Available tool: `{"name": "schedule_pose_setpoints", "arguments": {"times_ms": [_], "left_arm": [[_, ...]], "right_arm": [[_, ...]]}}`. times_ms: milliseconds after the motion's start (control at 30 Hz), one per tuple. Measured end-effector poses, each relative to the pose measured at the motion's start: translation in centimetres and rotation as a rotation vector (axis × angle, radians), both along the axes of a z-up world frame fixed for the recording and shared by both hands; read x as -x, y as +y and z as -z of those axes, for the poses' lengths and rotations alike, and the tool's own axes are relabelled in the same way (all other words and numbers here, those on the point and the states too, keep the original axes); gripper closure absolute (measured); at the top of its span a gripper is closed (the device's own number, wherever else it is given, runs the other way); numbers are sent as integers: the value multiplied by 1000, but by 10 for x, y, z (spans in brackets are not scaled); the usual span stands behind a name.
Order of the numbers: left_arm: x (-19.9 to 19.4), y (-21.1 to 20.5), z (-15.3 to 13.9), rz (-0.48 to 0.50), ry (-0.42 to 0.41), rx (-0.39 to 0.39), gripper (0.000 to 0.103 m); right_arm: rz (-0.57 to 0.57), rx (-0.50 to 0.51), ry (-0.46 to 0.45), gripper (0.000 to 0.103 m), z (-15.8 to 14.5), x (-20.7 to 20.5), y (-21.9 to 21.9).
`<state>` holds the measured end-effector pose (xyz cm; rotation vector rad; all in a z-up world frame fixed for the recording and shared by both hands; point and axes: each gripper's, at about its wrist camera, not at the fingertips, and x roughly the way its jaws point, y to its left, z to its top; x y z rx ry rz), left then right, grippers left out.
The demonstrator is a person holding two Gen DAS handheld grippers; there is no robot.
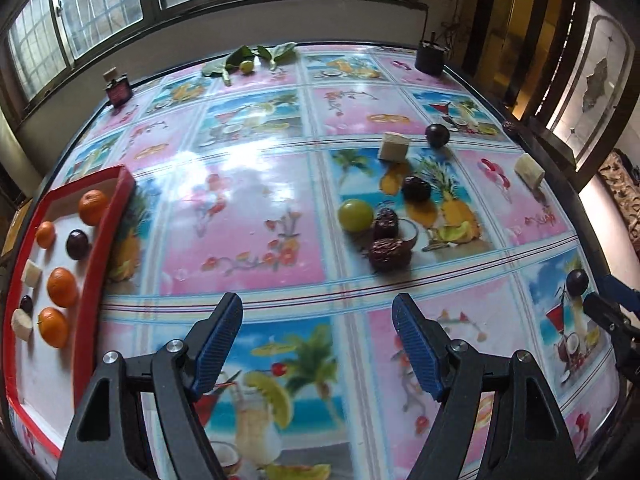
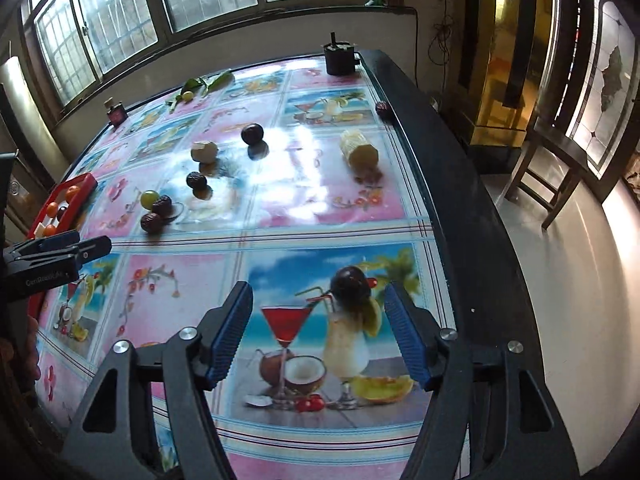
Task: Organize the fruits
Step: 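Move both open tools back over the fruit pile, then grasp a red date with the left tool while the right tool grasps a dark plum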
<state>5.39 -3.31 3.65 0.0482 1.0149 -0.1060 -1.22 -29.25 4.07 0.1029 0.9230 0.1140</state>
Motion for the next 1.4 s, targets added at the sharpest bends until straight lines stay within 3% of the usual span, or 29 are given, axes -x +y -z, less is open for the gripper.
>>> {"name": "schedule_pose_setpoints", "arguments": {"times_ms": [333,533,667,800,967,1067,1400], "left_arm": [[-30,-24,17,-4,47,72,28],[-31,-22,19,1,24,92,63],[-29,-19,18,6,19,97,74],[-25,-16,19,8,15,109,74],[-20,-5,19,-4,23,144,74],[-15,5,19,-19,29,159,74],[11,38,19,-42,26,149,74]], "right_arm": [[-38,-38,25,34,19,-9,-19],[-57,-43,17,34,26,-11,-27],[-89,-40,-3,34,27,-13,-24],[-121,-33,-9,47,28,-16,-20],[-165,35,-7,73,27,-18,-9],[-179,94,-13,78,26,-17,-3],[-159,0,3,79,20,-1,6]]}}
